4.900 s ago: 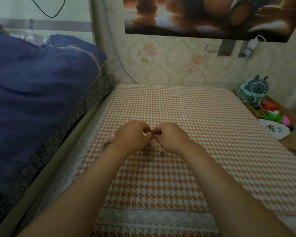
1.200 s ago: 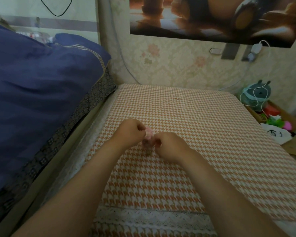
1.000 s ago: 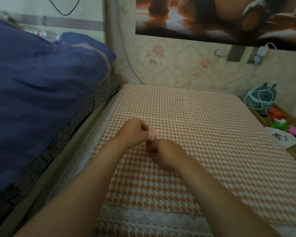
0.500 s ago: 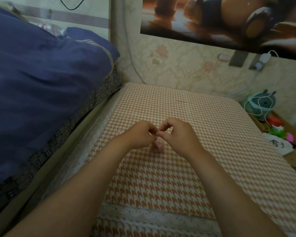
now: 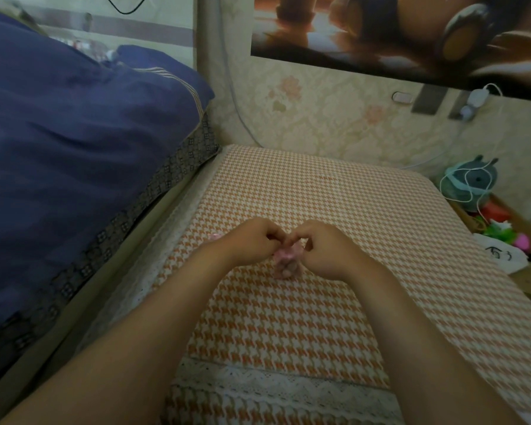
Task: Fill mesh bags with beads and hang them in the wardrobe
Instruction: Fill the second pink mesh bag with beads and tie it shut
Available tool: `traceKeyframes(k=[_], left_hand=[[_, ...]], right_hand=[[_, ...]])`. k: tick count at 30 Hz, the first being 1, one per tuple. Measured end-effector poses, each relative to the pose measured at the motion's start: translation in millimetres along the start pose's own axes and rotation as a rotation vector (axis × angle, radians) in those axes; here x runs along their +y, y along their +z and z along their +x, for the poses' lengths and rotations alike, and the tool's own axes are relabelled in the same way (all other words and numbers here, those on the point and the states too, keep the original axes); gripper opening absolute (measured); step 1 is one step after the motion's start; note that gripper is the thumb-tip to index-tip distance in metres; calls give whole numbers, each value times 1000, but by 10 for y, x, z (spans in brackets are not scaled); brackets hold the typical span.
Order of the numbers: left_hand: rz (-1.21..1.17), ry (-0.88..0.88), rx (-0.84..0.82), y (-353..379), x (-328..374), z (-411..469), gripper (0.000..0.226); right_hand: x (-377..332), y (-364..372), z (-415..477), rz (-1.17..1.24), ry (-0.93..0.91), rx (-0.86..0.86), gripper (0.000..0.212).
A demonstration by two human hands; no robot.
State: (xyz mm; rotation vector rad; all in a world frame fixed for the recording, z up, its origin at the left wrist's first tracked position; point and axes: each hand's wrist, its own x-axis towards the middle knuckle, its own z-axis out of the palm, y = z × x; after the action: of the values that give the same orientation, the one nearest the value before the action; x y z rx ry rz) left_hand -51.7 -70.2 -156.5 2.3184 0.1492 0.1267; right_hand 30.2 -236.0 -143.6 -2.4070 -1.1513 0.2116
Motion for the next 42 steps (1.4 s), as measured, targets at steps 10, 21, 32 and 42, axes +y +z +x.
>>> traceKeyframes(k=[10,21,32,42], left_hand=[[-182,-52,-187,135,-59,-60,70],[-35,76,-74,285,-56,-3,19],[-1,64,-12,285,-122,56,25],[40,49,15,242,-73,-6,26]], right_hand=[[115,29,-32,-37,40,58,25],[156,63,-47,-117,83,-16,31],[176,64,1,-79,47,-23,18],[239,-42,-154,84,66,13,17]])
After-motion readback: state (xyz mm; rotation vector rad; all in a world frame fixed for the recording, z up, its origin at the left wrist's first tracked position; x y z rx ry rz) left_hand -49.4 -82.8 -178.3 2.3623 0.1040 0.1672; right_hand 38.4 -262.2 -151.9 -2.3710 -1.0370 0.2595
